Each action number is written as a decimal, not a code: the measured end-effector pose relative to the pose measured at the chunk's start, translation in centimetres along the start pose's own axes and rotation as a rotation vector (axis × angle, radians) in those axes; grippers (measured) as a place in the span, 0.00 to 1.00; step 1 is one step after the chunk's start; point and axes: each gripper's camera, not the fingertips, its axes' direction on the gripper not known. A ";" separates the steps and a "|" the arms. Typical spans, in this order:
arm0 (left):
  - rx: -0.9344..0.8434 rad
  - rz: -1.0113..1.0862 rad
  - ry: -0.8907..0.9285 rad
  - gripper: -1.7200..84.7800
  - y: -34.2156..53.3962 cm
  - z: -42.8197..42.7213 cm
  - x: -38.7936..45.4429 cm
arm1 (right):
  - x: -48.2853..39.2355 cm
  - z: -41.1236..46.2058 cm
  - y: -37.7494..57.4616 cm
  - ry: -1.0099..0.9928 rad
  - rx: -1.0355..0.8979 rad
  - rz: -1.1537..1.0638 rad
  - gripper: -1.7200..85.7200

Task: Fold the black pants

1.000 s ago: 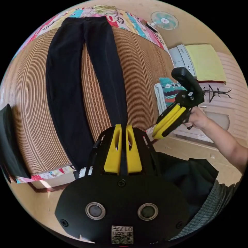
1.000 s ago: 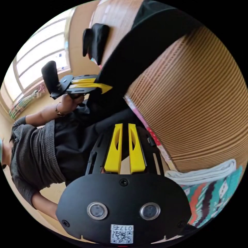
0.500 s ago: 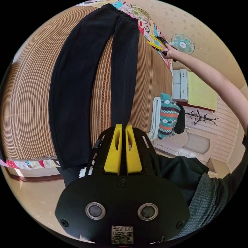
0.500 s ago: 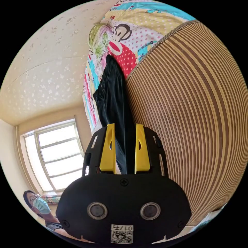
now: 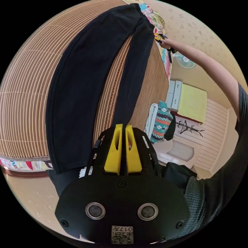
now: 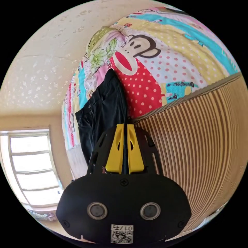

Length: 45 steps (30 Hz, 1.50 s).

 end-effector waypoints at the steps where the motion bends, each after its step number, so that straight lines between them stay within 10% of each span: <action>1: 0.005 -0.008 0.009 0.01 0.1 -0.1 -0.2 | -2.5 -0.8 0.6 0.104 0.057 -0.058 0.05; 7: 0.062 -0.097 0.136 0.01 1.2 -1.8 -1.0 | -17.7 0.8 5.2 0.386 0.078 -0.581 0.03; 15: 0.157 -0.208 0.032 0.01 3.2 -6.7 -3.3 | -25.2 9.4 7.6 0.190 -0.054 -0.667 0.03; 30: 0.019 -0.085 -0.050 0.01 0.9 -11.4 -4.2 | -8.0 7.2 17.0 -0.080 -0.417 -0.760 0.08; 45: -0.174 0.003 -0.214 0.01 -0.1 -17.7 -5.8 | 9.6 8.6 37.8 -0.271 -0.756 -0.252 0.13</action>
